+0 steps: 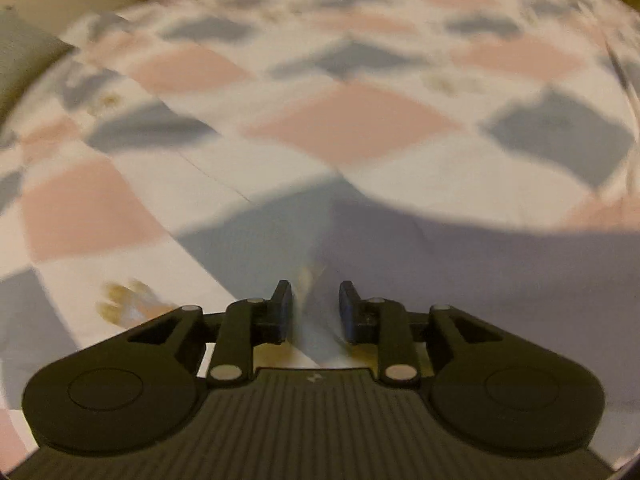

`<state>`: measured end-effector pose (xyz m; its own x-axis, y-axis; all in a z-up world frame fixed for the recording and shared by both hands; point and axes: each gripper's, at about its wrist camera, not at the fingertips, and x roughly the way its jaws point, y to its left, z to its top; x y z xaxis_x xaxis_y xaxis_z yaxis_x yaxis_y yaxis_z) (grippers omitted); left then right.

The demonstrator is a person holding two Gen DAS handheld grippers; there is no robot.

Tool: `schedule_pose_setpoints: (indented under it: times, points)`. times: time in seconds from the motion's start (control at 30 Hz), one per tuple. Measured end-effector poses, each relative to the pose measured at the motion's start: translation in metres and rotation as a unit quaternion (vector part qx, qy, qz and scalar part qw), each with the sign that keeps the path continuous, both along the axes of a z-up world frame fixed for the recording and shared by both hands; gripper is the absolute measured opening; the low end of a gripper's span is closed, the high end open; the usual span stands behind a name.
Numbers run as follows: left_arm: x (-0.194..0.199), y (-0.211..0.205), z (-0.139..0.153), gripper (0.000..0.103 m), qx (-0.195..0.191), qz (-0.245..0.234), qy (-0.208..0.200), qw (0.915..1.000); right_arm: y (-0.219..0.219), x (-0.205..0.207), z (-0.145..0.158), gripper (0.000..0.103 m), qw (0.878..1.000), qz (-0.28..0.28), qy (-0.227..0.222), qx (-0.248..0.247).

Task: Fold clothes
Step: 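Open both grippers and lift them away from the flattened pants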

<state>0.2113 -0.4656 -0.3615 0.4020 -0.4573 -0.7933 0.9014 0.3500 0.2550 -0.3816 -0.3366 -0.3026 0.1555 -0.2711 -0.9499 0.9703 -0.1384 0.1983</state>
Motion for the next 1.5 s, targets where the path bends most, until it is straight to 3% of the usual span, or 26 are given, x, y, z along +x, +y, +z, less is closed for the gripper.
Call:
schedule_pose_setpoints:
  times: [0.07, 0.13, 0.27, 0.43, 0.53, 0.63, 0.7, 0.93, 1.1, 1.3, 1.5]
  points:
    - [0.015, 0.009, 0.013, 0.035, -0.008, 0.042, -0.007, 0.9991, 0.015, -0.007, 0.006, 0.06, 1.0, 0.002, 0.021, 0.001]
    - [0.023, 0.025, 0.025, 0.035, -0.006, 0.068, -0.003, 0.9976, 0.033, -0.018, 0.011, 0.06, 0.999, -0.016, 0.031, 0.002]
    - [0.013, 0.077, 0.046, 0.032, 0.028, 0.074, 0.031, 0.9964, 0.076, -0.043, 0.02, 0.062, 0.996, -0.083, 0.037, 0.009]
    - [-0.101, 0.173, 0.078, 0.035, 0.085, -0.009, 0.078, 0.9933, 0.105, -0.063, 0.032, 0.065, 0.993, -0.114, 0.017, 0.013]
    - [-0.172, 0.22, 0.104, 0.04, 0.085, -0.047, 0.103, 0.9899, 0.102, -0.065, 0.048, 0.076, 0.996, -0.084, 0.012, -0.012]
    - [-0.226, 0.255, 0.132, 0.048, 0.071, -0.045, 0.126, 0.9885, 0.095, -0.068, 0.063, 0.078, 0.998, -0.047, 0.002, -0.038]
    - [-0.251, 0.272, 0.149, 0.048, 0.057, -0.04, 0.135, 0.9884, 0.089, -0.07, 0.071, 0.079, 0.999, -0.021, -0.009, -0.048]
    - [-0.328, 0.304, 0.198, 0.055, 0.022, 0.005, 0.106, 0.9941, 0.091, -0.099, 0.111, 0.09, 0.996, 0.044, -0.041, -0.068]
    - [-0.37, 0.326, 0.222, 0.059, 0.001, 0.023, 0.076, 0.9969, 0.105, -0.118, 0.133, 0.093, 0.993, 0.087, -0.031, -0.073]
    - [-0.408, 0.351, 0.236, 0.062, -0.005, 0.023, 0.049, 0.9985, 0.128, -0.135, 0.148, 0.097, 0.989, 0.125, -0.017, -0.073]
    - [-0.419, 0.372, 0.237, 0.062, 0.005, 0.03, 0.04, 0.9987, 0.15, -0.145, 0.15, 0.097, 0.989, 0.134, -0.002, -0.068]
